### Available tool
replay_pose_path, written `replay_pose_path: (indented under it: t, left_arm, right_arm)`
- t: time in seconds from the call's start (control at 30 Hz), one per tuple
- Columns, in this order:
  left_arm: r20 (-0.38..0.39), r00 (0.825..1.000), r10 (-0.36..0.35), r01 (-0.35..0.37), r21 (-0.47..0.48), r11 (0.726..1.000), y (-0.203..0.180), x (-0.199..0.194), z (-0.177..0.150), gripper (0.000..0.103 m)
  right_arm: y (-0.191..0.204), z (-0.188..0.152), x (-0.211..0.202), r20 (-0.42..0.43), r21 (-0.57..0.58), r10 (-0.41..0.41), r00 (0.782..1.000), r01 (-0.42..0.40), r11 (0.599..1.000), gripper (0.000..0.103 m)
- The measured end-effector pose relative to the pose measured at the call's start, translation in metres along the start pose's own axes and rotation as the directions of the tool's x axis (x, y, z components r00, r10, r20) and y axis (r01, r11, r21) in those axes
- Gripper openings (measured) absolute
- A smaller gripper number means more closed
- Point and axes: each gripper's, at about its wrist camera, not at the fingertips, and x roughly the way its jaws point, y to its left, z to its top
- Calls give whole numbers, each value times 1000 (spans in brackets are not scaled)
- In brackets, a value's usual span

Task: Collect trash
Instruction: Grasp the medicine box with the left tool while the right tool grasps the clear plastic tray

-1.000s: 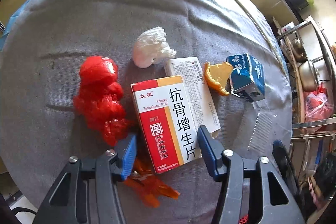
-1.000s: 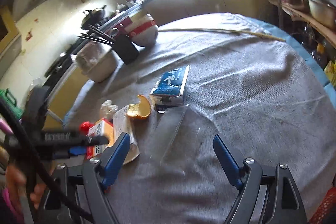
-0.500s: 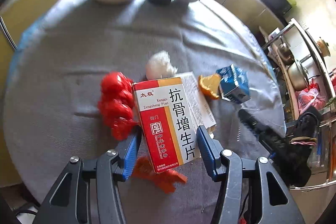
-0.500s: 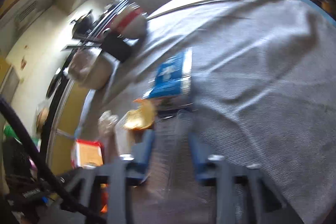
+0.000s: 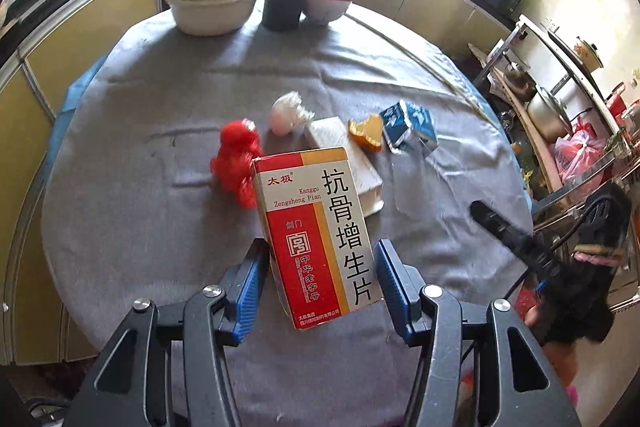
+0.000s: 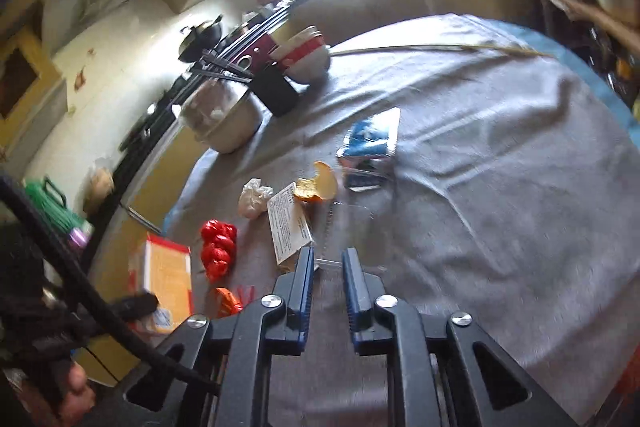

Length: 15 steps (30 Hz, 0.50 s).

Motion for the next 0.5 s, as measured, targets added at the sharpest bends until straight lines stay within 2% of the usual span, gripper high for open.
replay_pose_path:
  t: [0.03, 0.07, 0.1, 0.13, 0.2, 0.33, 0.4, 0.5]
  left_arm:
    - [-2, 1000, 9, -9, -6, 1000, 3, -1, -5, 56]
    - [-6, 1000, 14, -14, -15, 1000, 6, -2, -9, 56]
    - [-9, 1000, 15, -15, -21, 1000, 8, -3, -12, 56]
    - [-15, 1000, 15, -16, -31, 999, 11, -2, -15, 56]
    - [-22, 1000, 20, -21, -40, 999, 14, -3, -20, 56]
    - [-24, 999, 30, -30, -37, 999, 14, -3, -23, 56]
    - [-23, 999, 35, -35, -27, 999, 11, -2, -23, 56]
    - [-30, 999, 28, -28, -15, 999, 9, -2, -25, 56]
  right_arm:
    - [-7, 1, -2, -13, 36, 17, 1000, -17, 999, 25]
    - [-11, 3, -3, -20, 61, 25, 1000, -23, 998, 43]
    - [-16, 4, -2, -22, 88, 33, 999, -30, 996, 80]
    - [-18, 5, -1, -15, 101, 41, 999, -39, 994, 91]
    - [-19, 6, 0, 27, 119, 71, 997, -73, 990, 93]
    - [0, 12, 29, -19, 102, 59, 998, -57, 993, 93]
    - [15, 15, 45, -29, 60, 9, 1000, -7, 998, 93]
    - [31, 18, 74, -55, -12, -133, 990, 133, 991, 91]
